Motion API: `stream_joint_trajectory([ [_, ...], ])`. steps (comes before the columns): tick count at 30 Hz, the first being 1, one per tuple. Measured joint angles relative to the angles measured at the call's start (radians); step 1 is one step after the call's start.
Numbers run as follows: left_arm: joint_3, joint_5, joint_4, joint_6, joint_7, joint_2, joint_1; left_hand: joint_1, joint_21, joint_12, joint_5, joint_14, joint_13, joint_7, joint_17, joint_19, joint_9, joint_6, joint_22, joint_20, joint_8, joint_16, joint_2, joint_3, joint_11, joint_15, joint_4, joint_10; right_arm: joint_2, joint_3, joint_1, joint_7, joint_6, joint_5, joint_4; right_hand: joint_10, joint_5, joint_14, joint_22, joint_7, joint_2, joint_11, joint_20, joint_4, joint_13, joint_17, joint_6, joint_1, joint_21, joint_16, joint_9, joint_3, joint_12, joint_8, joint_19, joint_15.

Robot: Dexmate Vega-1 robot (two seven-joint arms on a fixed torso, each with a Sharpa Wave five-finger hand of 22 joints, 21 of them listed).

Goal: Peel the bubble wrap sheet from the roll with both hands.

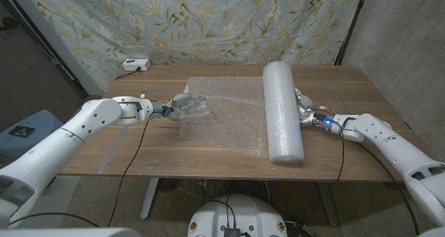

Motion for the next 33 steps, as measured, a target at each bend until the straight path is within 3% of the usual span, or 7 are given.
stream_joint_trajectory([
  [11, -0.023, -0.02, -0.011, -0.022, 0.031, 0.008, 0.027, 0.0, 0.008, 0.0, 0.0, 0.002, 0.0, 0.001, 0.0, 0.0, -0.001, 0.001, 0.0, 0.0, -0.001, 0.0, 0.0, 0.0, 0.002, 0.002, 0.0, 0.008, 0.038, -0.044, 0.094, 0.061, 0.006, -0.069, 0.132, 0.009, 0.008, 0.0, 0.0, 0.0, 0.004, -0.002, 0.0, 0.007, 0.0, -0.001, 0.0, -0.004, 0.0, 0.0, -0.005, -0.007, -0.004, 0.0, 0.0, 0.0],
  [13, -0.026, -0.022, -0.011, -0.023, 0.036, 0.01, 0.03, 0.0, 0.008, 0.0, 0.0, 0.002, 0.0, 0.001, 0.0, 0.0, -0.001, 0.001, 0.0, 0.0, -0.002, 0.0, 0.0, 0.0, 0.002, 0.002, 0.0, 0.008, 0.061, -0.064, 0.149, 0.087, 0.015, -0.095, 0.217, 0.009, 0.008, 0.0, 0.0, 0.0, 0.004, -0.002, 0.0, 0.004, 0.0, 0.0, 0.0, -0.004, 0.0, 0.0, -0.005, -0.01, -0.004, 0.0, 0.0, 0.0],
  [20, -0.03, -0.026, -0.007, -0.025, 0.044, 0.013, 0.029, 0.0, 0.008, -0.004, 0.0, 0.002, 0.0, 0.0, 0.0, -0.005, 0.0, 0.003, 0.0, -0.006, -0.003, -0.005, 0.0, 0.0, 0.002, 0.002, 0.0, 0.009, 0.096, -0.087, 0.232, 0.142, 0.038, -0.159, 0.349, 0.009, 0.008, 0.0, 0.0, 0.0, 0.004, -0.002, 0.0, 0.005, 0.0, 0.001, 0.0, -0.004, -0.001, 0.0, -0.005, -0.017, -0.004, 0.0, 0.011, 0.0],
  [26, -0.026, -0.024, 0.003, -0.025, 0.039, 0.013, 0.015, 0.0, 0.015, -0.004, 0.0, 0.002, 0.0, 0.001, 0.0, -0.005, 0.0, 0.005, 0.0, -0.006, -0.003, -0.005, 0.0, 0.0, 0.002, 0.002, 0.0, 0.009, 0.109, -0.085, 0.262, 0.165, 0.049, -0.192, 0.395, 0.009, 0.008, 0.004, 0.0, 0.0, 0.004, -0.002, 0.0, 0.005, 0.003, 0.001, 0.0, -0.004, -0.001, 0.0, -0.005, -0.016, -0.004, 0.0, 0.011, 0.003],
  [33, -0.014, -0.011, 0.015, -0.017, 0.022, 0.017, -0.01, 0.0, 0.015, -0.008, 0.0, 0.002, 0.0, 0.001, 0.0, -0.005, 0.0, 0.005, 0.0, -0.005, -0.008, -0.005, 0.0, 0.0, 0.002, 0.002, 0.0, 0.009, 0.103, -0.057, 0.248, 0.162, 0.049, -0.197, 0.365, 0.014, 0.015, 0.008, 0.0, 0.0, 0.004, 0.003, 0.0, 0.007, 0.003, 0.001, 0.0, -0.004, -0.001, 0.0, -0.009, -0.023, -0.008, 0.0, 0.011, -0.001],
])
